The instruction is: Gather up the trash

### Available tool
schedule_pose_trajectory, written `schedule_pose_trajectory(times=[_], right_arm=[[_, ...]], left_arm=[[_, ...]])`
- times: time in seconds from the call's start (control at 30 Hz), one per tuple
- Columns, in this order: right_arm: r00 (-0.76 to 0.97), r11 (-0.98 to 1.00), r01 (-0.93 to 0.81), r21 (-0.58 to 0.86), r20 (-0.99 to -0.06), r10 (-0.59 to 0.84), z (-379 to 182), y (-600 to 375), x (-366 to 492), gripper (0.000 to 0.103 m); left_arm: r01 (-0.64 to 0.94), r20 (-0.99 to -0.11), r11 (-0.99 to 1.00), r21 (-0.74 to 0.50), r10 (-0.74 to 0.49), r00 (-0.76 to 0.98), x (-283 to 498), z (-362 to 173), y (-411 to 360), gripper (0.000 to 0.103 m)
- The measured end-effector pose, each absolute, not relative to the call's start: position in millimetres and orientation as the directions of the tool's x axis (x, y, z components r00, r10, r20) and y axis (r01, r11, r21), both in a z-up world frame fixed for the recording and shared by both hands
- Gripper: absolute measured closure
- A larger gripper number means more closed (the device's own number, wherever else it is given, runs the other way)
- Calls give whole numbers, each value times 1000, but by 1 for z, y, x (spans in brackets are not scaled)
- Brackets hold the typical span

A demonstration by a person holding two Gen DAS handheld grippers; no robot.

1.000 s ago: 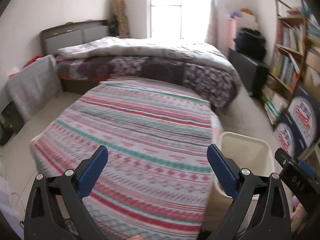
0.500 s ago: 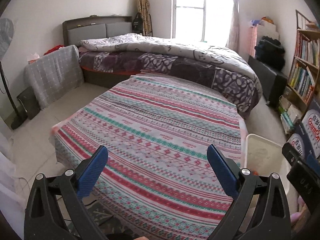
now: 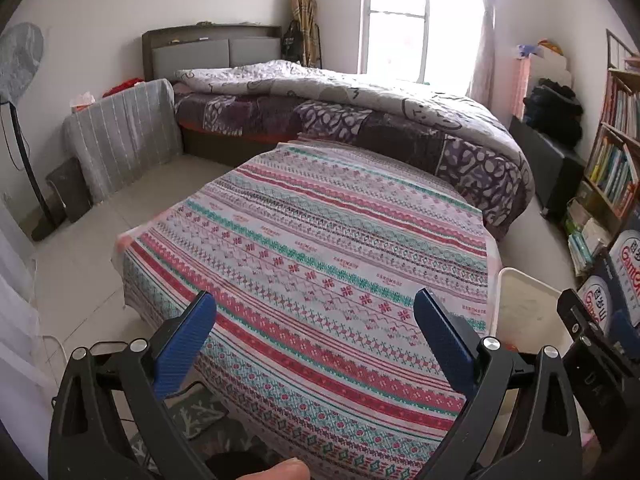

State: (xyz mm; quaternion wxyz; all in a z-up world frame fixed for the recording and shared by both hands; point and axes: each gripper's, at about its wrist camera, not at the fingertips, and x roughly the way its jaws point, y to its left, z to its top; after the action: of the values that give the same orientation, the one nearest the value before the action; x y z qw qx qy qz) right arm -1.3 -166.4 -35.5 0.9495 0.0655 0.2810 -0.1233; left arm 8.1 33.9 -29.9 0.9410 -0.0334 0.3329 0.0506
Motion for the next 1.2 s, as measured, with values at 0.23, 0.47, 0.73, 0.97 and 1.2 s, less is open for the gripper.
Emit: schedule_pose_trajectory(times=[0.23,0.47,0.73,0.97,1.2], right_arm=[[804,960,273,64,-563,-192,-41,-170,-1,7],[802,961,270,68,-567,-185,-44,-170,-2,7],[800,963,261,70,-573,-175,-47,-170,-3,7],[798,962,264,72,-576,-176,-47,-169,-2,7],[798,963,261,72,-578,-173,-47,-169,-3,7]], left_arm=[[-115,-628,993,-1,89,773,5,-33,28,7],[-117,-626,993,14,100,774,5,-34,25,7],[-117,-628,993,16,100,771,5,-36,24,7],[-118,-628,993,17,102,772,4,-37,25,7],[-115,-633,993,21,102,768,4,-39,26,7]])
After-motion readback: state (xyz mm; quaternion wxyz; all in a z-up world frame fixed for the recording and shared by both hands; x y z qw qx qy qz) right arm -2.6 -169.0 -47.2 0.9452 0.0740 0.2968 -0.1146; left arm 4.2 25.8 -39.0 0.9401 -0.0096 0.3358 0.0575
